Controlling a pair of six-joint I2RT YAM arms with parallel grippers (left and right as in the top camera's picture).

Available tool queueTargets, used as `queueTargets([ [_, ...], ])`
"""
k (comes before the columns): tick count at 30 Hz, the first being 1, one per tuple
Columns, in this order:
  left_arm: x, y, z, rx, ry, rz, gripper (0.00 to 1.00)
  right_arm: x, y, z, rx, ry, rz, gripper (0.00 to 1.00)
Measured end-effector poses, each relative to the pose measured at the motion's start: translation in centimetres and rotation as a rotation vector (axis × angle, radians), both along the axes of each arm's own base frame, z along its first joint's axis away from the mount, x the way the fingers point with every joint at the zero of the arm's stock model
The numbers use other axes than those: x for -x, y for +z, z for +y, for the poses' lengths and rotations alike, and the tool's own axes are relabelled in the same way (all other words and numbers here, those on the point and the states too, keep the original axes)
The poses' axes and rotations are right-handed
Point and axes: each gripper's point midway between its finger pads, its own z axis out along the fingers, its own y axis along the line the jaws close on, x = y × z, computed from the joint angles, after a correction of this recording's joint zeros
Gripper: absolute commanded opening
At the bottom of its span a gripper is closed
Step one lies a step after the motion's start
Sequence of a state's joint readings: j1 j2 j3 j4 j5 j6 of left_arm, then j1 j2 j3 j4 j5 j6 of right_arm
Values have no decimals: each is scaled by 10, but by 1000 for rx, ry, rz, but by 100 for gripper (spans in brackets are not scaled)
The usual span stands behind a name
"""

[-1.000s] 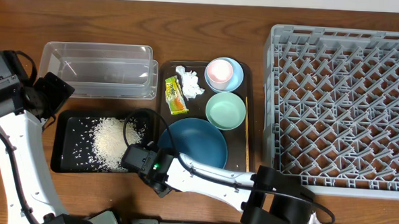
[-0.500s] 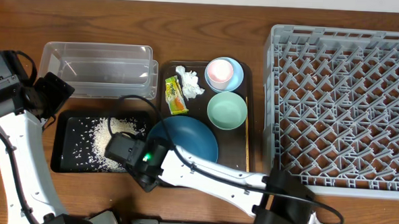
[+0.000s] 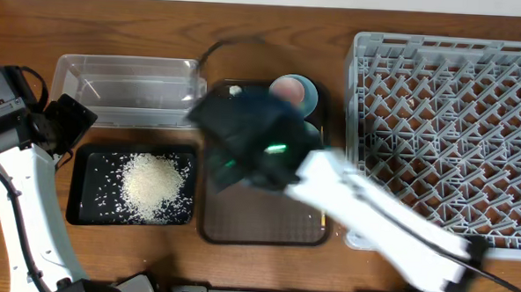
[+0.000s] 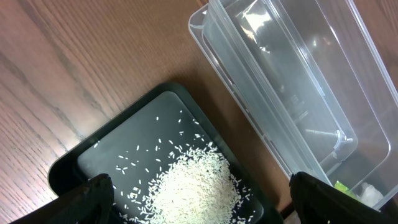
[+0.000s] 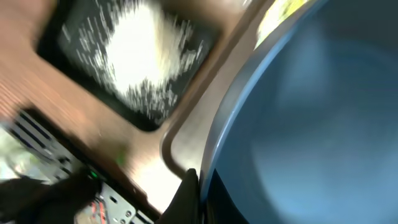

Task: Sort waste into correct bins and load items into the dishwasher rack
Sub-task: 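Lift the blue plate and carry it right to the dish rack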

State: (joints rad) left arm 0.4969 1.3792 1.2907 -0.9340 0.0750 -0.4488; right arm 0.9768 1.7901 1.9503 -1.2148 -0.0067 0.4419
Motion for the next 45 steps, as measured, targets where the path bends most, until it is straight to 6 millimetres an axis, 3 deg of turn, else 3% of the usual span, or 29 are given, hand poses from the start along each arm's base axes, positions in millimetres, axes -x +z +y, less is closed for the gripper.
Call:
queueTargets([
  [4,0,0,0,0,0,0,93,-28,74,-59,-138,-118,-127,1],
  [6,0,0,0,0,0,0,93,-39,101,-91,-176,-178,-190,1],
  [9,0,0,0,0,0,0,93,-57,124,-140,-189,-273,-261,1],
  [11,0,0,0,0,0,0,93,-67,127,-166,-175,-320,-280,1],
  [18,0,0,0,0,0,0,93,-107,118,-226,-156,-370,-276,1],
  [26,0,0,0,0,0,0,93,-152,104,-257,-213,-292,-285,1],
  [31,0,0,0,0,0,0,93,-177,76,-264,-218,-263,-235,1],
  [36,0,0,0,0,0,0,93,-214,39,-275,-236,-252,-200,1],
  [41,0,0,0,0,0,0,93,-246,9,-304,-280,-305,-172,1],
  [45,0,0,0,0,0,0,93,-259,2,-334,-398,-324,-163,1],
])
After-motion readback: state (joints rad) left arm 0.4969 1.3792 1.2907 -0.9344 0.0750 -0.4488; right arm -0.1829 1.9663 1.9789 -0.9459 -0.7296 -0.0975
